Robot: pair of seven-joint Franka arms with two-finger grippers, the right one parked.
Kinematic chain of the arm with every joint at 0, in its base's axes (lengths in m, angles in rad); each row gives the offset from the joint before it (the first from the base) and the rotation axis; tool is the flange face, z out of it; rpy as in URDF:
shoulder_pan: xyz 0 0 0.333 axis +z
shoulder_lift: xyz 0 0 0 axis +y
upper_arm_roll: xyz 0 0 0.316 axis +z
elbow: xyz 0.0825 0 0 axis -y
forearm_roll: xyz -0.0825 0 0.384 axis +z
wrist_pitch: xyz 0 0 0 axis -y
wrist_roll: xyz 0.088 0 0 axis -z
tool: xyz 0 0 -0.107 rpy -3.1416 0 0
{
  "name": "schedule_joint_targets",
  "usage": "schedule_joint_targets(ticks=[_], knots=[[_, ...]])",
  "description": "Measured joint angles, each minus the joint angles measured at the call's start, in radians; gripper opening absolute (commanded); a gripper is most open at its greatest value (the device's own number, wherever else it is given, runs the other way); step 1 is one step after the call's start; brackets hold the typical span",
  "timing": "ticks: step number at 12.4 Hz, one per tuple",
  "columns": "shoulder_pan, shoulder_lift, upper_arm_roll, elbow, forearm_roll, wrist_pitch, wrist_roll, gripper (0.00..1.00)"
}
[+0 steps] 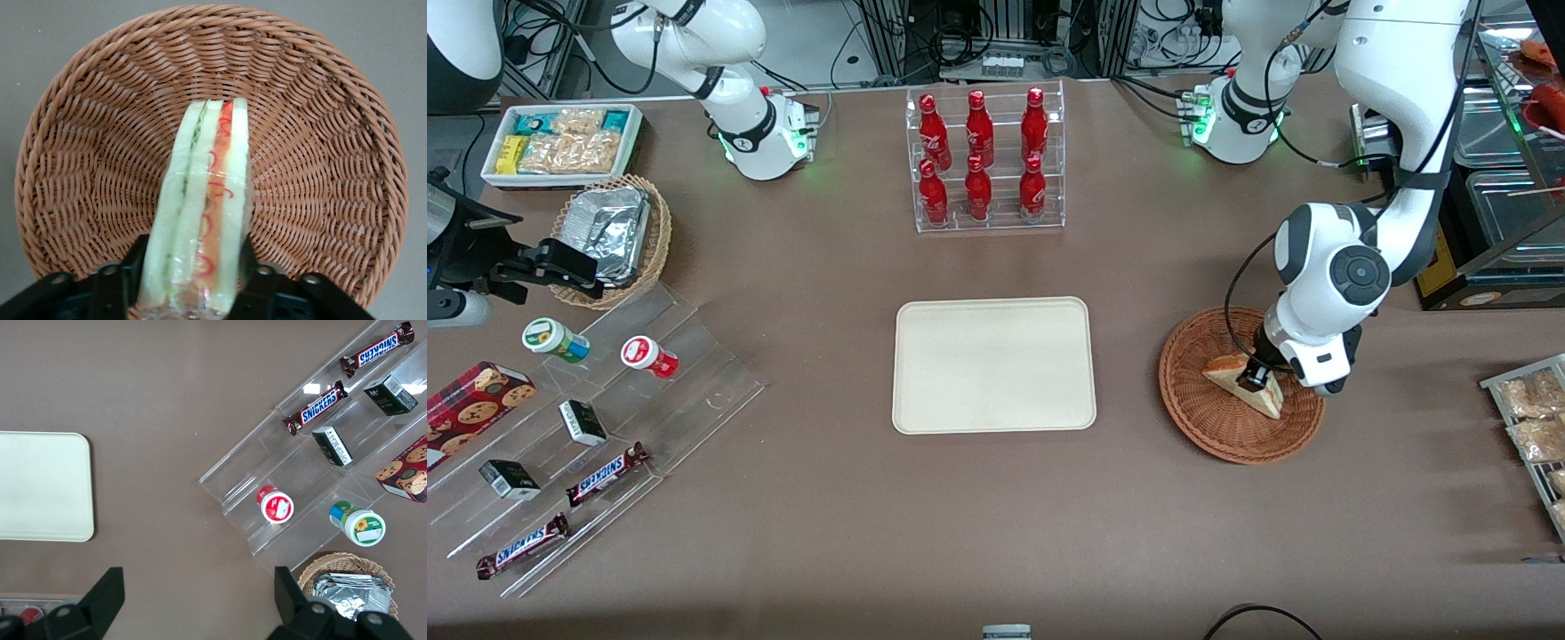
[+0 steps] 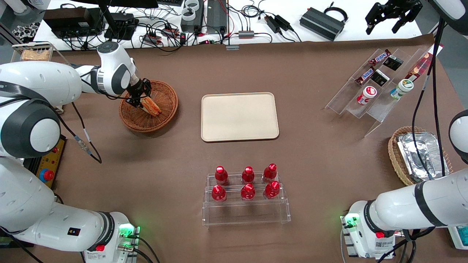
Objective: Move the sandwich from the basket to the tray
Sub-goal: 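Lift the sandwich out of the basket with the left gripper, then carry the sandwich over the white tray with the left gripper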
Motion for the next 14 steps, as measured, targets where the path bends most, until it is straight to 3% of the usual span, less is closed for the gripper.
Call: schedule_joint_targets(ticks=[3,8,10,14], knots=[[0.0,0.007,0.001,0.061,0.0,-0.045,0.001,0.0],[-0.007,-0.014,-0.001,0.329,0.005,-0.487,0.047,0.0],[-0.049,-0.02,-0.006,0.423,0.005,-0.579,0.052,0.0],[-0.216,-0.012,-0.015,0.495,0.006,-0.601,0.079,0.0]])
